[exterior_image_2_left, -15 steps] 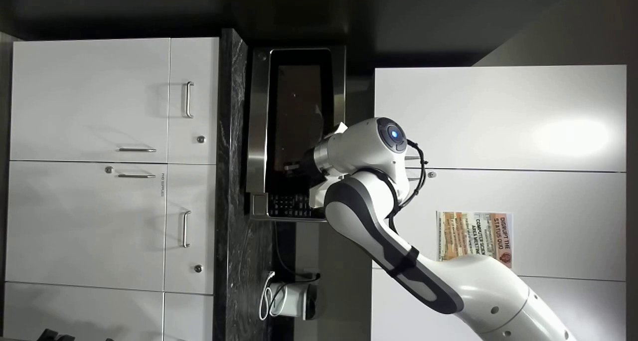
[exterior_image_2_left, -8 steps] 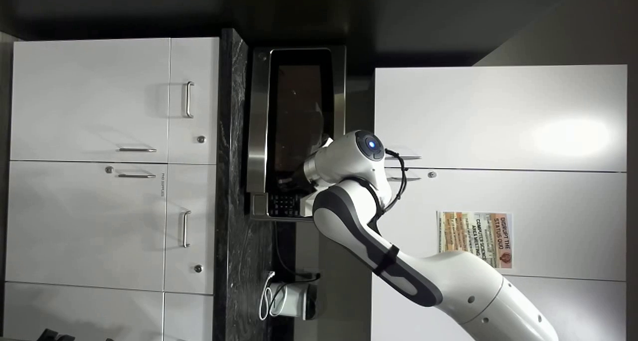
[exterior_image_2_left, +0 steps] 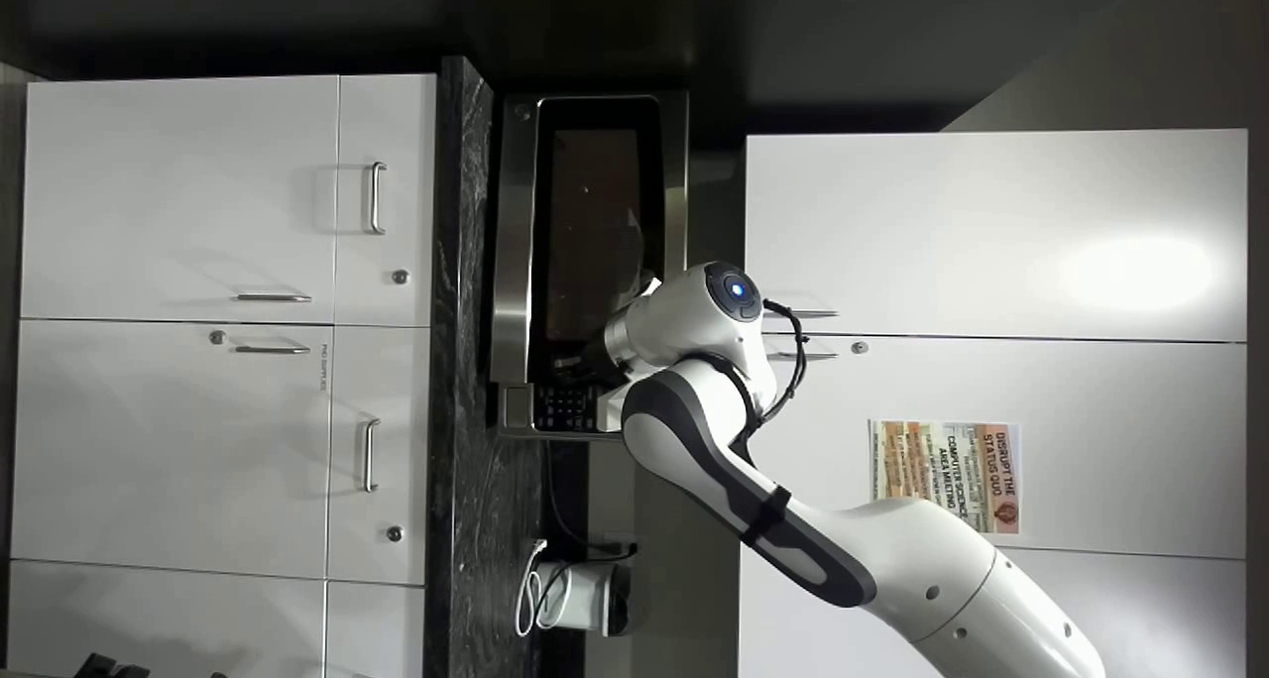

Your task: Close the door of the microwave

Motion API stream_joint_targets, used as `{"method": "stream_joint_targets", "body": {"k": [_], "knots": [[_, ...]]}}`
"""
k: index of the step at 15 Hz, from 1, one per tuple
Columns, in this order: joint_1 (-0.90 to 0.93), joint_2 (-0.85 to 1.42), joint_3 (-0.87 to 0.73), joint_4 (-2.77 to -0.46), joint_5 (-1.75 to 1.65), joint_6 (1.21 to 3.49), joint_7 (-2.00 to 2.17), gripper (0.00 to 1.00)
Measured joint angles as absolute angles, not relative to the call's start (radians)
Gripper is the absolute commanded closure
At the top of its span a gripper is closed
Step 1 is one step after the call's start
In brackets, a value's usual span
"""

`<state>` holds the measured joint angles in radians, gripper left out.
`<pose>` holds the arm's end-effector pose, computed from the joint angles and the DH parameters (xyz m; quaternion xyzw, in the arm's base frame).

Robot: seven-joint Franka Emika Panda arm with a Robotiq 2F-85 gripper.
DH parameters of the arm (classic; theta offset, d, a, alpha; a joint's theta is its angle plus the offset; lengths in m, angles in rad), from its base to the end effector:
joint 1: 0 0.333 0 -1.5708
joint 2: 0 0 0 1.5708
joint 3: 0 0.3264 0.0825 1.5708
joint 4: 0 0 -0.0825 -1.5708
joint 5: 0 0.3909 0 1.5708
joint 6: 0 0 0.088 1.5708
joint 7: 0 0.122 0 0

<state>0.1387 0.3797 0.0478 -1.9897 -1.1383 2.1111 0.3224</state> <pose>0.6075 0.0589 0.2660 0.8604 0.2761 0.0018 0.4284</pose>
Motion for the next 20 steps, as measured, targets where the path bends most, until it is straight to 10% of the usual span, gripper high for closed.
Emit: {"method": "stream_joint_targets", "body": {"k": [20], "knots": [[0.114, 0.587, -0.022, -1.716, -1.264, 2.063, 0.350, 1.00]]}}
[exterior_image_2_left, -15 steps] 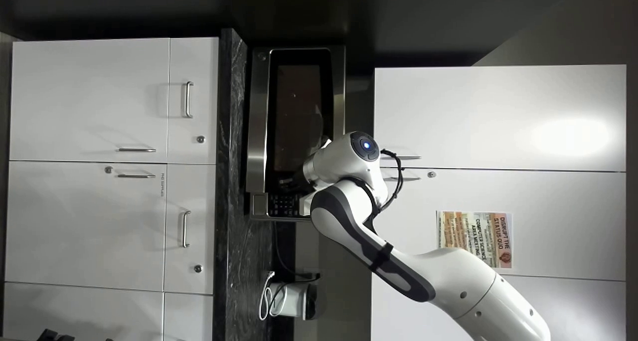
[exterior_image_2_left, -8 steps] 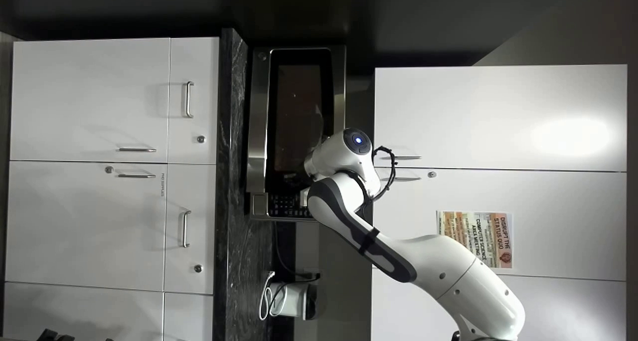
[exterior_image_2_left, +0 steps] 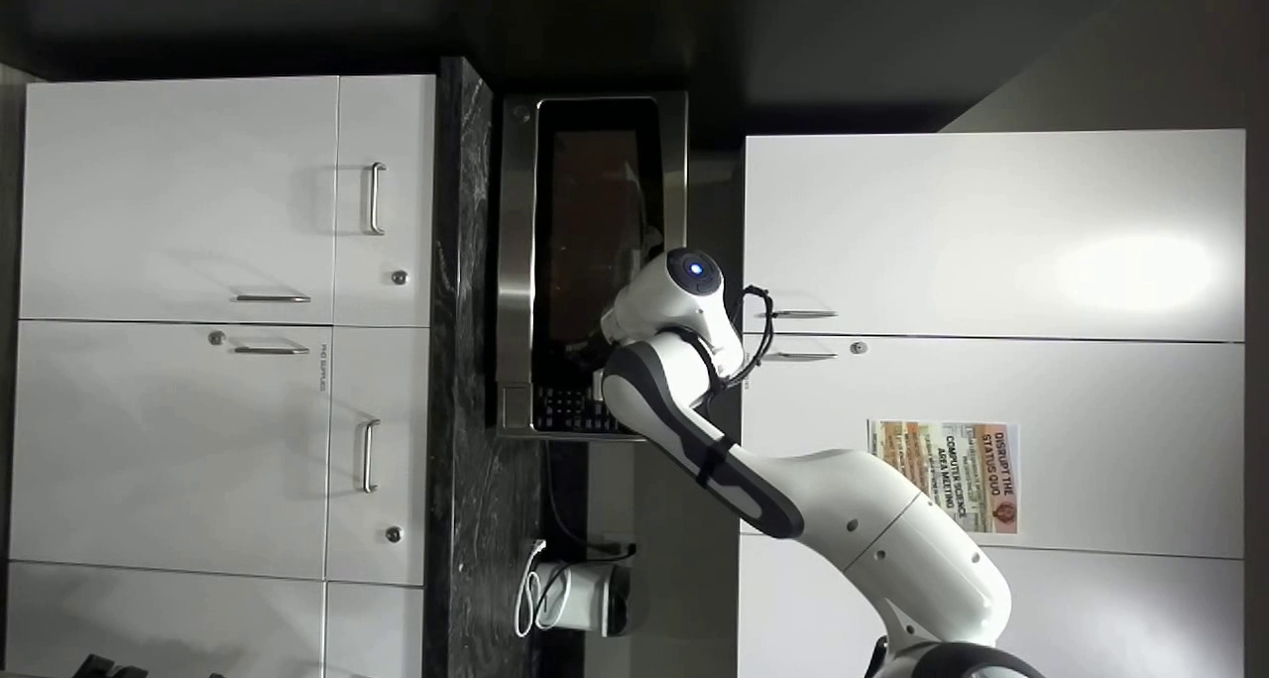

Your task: Close the door of the microwave

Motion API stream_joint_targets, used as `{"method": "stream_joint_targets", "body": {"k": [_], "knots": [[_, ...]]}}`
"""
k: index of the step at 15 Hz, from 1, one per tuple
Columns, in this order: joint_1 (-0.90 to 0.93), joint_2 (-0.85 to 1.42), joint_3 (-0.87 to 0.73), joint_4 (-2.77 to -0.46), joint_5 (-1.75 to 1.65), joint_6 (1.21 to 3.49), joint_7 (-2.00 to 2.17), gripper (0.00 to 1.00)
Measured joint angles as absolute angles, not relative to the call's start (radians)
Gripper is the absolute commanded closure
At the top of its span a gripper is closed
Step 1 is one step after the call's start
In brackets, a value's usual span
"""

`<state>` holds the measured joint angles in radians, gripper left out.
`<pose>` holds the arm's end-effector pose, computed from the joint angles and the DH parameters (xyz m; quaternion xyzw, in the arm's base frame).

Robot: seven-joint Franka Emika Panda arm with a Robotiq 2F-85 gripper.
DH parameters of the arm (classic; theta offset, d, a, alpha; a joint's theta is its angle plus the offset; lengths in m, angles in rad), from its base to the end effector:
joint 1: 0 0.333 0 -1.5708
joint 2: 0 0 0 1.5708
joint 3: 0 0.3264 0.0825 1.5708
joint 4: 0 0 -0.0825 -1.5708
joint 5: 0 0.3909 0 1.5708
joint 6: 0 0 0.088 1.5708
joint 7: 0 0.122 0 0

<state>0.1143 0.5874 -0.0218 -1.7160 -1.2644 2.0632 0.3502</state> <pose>0.6856 0.0020 0.2545 0.8345 0.2353 0.0119 0.4981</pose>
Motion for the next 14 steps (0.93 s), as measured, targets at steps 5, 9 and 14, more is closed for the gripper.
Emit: {"method": "stream_joint_targets", "body": {"k": [5, 9, 14], "knots": [[0.114, 0.608, -0.030, -1.698, -1.296, 2.054, 0.362, 1.00], [0.115, 0.608, -0.028, -1.697, -1.292, 2.051, 0.362, 1.00], [0.111, 0.531, -0.014, -1.752, -1.199, 2.046, 0.394, 1.00]]}}
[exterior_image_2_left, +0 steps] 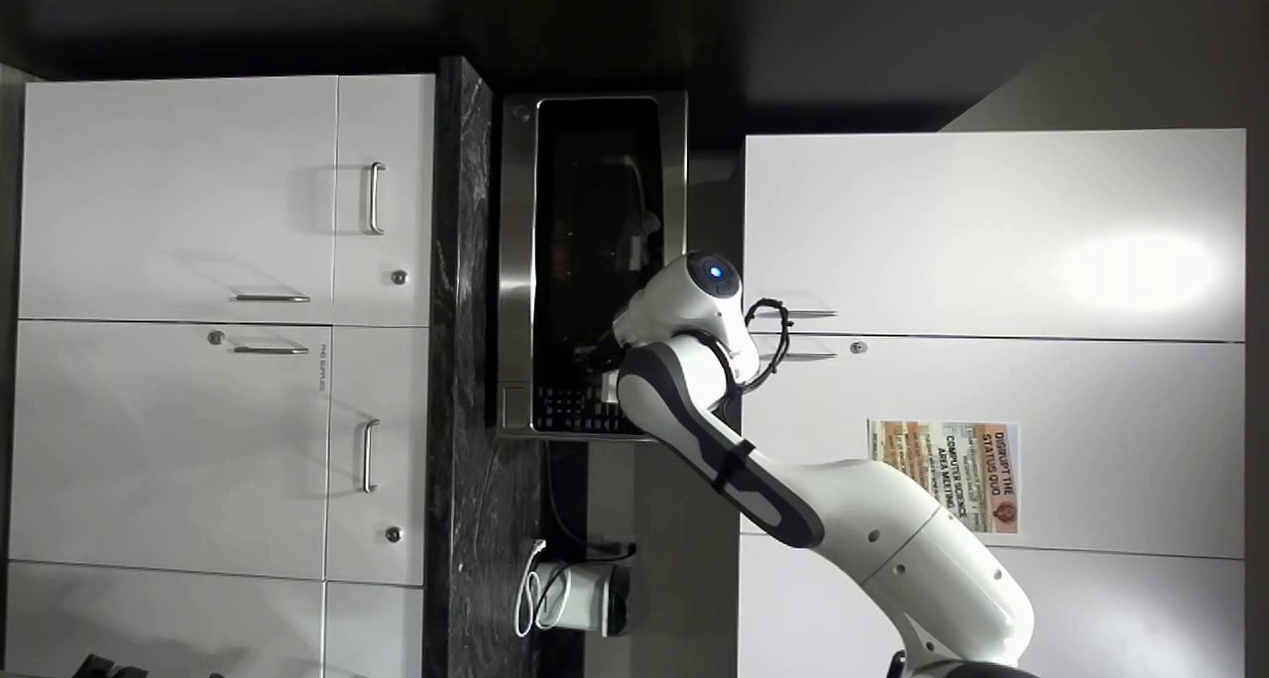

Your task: Close the door of the microwave

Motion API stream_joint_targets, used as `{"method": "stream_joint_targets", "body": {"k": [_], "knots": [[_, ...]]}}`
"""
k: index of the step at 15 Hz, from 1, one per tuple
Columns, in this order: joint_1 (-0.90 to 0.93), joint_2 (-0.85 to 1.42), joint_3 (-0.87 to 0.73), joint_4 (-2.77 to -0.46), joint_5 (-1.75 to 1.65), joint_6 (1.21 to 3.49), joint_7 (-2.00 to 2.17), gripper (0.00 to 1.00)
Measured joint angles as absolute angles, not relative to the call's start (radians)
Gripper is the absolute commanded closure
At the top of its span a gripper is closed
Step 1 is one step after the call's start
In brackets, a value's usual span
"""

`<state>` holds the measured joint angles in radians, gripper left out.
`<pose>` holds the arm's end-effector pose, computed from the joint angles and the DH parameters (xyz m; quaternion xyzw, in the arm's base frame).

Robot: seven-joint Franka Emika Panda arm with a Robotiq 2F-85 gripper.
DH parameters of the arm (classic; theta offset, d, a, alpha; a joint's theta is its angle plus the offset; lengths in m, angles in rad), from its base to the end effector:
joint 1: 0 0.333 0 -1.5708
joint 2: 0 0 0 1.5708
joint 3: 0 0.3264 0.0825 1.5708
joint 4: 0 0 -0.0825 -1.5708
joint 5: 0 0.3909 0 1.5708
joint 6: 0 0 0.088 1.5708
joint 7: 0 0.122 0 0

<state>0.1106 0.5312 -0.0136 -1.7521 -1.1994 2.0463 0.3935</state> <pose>0.6745 0.0027 0.2736 0.8556 0.1920 0.0190 0.4804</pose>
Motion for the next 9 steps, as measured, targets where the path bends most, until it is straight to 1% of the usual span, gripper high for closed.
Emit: {"method": "stream_joint_targets", "body": {"k": [6, 7, 8, 9], "knots": [[0.112, 0.245, 0.061, -2.012, -0.997, 2.091, 0.397, 1.00], [0.114, 0.195, 0.072, -2.053, -0.967, 2.097, 0.396, 0.98], [0.115, 0.151, 0.082, -2.090, -0.939, 2.099, 0.396, 0.79], [0.115, 0.111, 0.089, -2.122, -0.914, 2.104, 0.394, 0.73]]}}
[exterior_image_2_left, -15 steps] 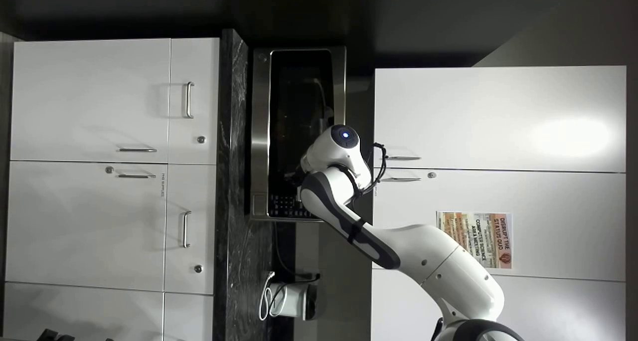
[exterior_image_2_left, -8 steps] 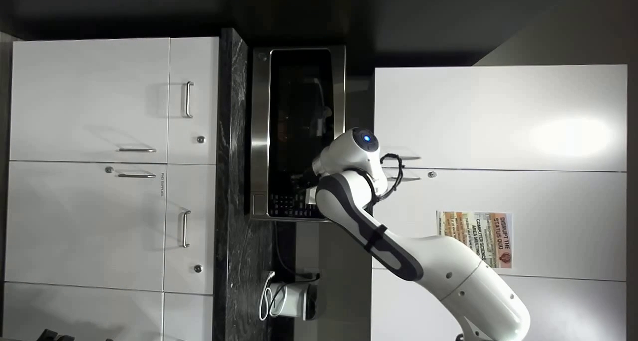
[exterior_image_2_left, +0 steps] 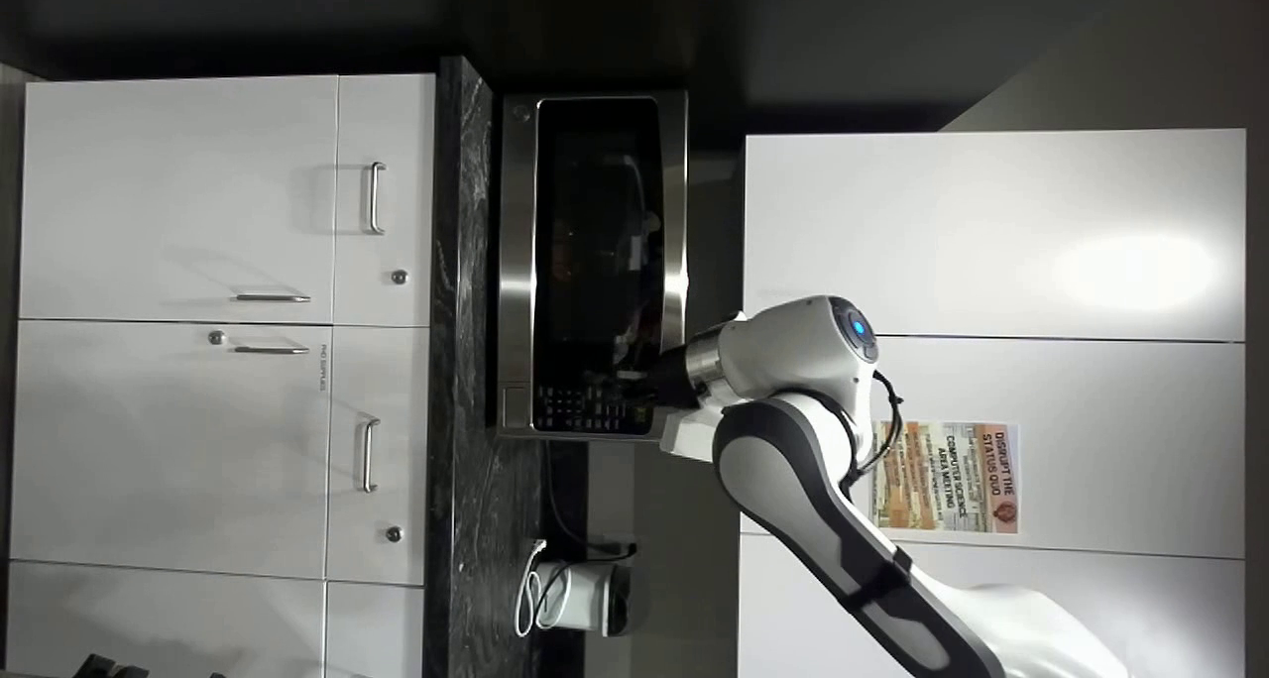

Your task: Close the door of the microwave

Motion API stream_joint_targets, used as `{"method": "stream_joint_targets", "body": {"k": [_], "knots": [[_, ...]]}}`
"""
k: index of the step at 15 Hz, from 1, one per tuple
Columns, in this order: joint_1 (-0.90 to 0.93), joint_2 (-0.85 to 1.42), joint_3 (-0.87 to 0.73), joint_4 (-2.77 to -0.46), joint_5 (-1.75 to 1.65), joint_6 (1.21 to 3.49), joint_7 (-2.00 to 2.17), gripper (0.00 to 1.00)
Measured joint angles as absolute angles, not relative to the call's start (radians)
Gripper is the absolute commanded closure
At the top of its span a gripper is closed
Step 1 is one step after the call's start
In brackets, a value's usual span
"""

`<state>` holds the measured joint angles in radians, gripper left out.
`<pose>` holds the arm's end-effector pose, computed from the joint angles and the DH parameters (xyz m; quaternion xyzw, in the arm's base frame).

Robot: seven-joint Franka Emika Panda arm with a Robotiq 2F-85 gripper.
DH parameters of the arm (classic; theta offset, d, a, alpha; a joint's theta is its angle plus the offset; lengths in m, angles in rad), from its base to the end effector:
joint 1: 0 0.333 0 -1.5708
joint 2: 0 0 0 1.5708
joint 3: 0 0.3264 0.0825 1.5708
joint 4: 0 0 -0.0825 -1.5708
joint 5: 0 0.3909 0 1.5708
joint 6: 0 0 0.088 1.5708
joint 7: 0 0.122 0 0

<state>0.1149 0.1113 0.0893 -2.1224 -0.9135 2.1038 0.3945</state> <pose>0.5611 0.0668 0.3586 0.9170 0.1618 0.0518 0.3609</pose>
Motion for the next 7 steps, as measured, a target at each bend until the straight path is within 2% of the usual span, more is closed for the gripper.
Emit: {"method": "stream_joint_targets", "body": {"k": [1, 4, 5, 7], "knots": [[0.115, 0.078, 0.095, -2.150, -0.892, 2.109, 0.393, 0.68], [0.118, 0.005, 0.101, -2.210, -0.848, 2.116, 0.383, 0.45], [0.118, -0.012, 0.103, -2.225, -0.838, 2.116, 0.378, 0.63], [0.118, -0.018, 0.103, -2.229, -0.838, 2.116, 0.379, 0.48]]}}
